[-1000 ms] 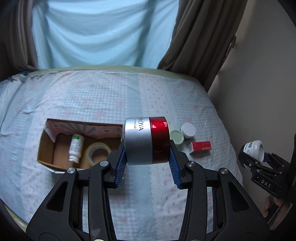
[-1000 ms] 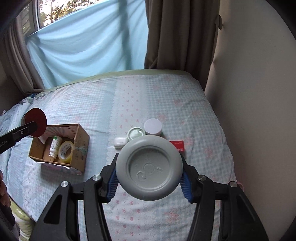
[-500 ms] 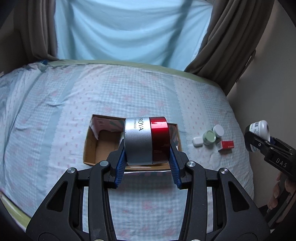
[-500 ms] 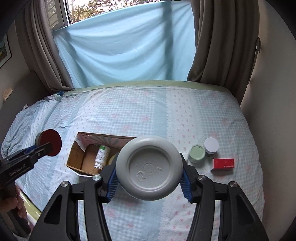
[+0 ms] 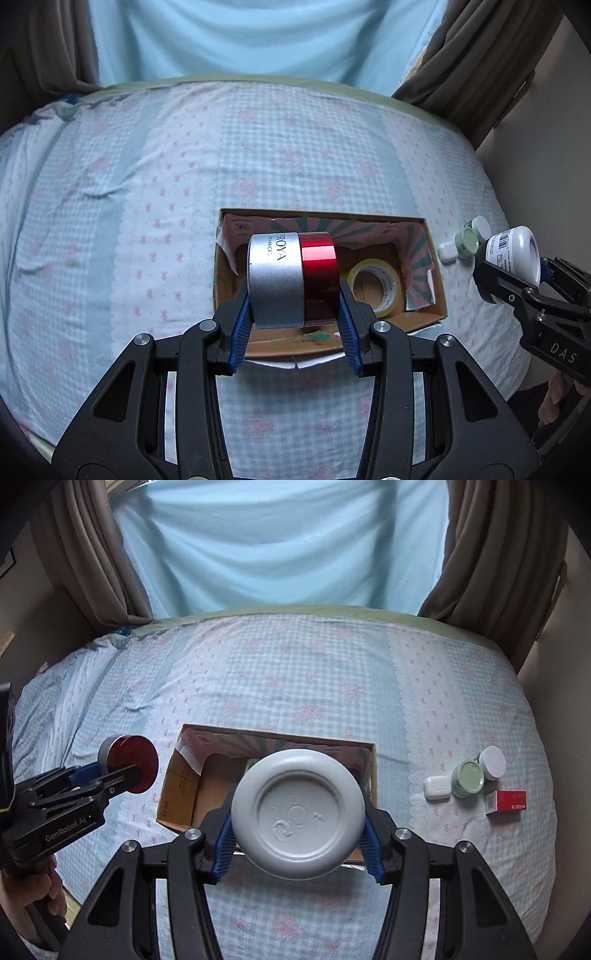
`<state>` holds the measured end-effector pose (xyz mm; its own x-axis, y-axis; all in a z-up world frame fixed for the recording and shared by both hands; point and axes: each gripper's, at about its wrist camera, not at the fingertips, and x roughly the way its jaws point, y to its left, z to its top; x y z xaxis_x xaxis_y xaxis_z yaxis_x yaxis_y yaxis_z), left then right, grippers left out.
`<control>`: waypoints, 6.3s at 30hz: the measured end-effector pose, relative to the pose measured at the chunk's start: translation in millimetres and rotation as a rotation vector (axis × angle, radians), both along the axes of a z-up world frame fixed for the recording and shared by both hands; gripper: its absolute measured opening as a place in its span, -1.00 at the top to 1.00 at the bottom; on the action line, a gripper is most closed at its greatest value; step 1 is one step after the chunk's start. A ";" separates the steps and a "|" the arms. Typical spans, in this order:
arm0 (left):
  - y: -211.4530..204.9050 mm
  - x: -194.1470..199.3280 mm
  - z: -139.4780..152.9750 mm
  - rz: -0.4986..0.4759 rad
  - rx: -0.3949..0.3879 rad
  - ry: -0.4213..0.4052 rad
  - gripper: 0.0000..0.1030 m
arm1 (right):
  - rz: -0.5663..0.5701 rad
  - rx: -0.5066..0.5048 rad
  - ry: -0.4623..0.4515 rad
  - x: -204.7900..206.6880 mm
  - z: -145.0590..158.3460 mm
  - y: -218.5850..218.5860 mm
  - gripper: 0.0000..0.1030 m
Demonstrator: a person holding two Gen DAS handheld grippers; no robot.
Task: Organize rigid objects
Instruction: 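Carry the PROYA jar and white case into the box and release them, then lift both tools from the box and move toward the remaining jars, then grasp the pale green jar with the left tool while the right tool grasps the red MARUBI box, then carry the pale green jar and MARUBI box into the cardboard box and release both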
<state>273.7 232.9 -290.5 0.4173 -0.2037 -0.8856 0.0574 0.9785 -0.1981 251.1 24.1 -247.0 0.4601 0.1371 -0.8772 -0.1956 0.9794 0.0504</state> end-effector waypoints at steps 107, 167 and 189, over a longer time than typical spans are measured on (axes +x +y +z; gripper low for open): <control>-376.7 -60.2 34.3 -0.145 0.070 -0.002 -0.99 | -0.053 -0.064 -0.040 -65.2 26.3 -391.2 -1.00; -488.2 123.8 -162.8 -0.501 0.161 0.257 -0.32 | 0.588 -0.305 0.360 86.0 -194.0 -387.6 0.27; -375.3 -6.4 66.6 -0.178 0.077 -0.046 -0.32 | 0.119 0.070 0.102 15.0 39.4 -357.1 0.27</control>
<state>267.3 -142.4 -223.9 0.4214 -0.2105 -0.8821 0.2378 0.9643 -0.1165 266.1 -333.0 -207.6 0.3461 0.2472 -0.9051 -0.3001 0.9432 0.1429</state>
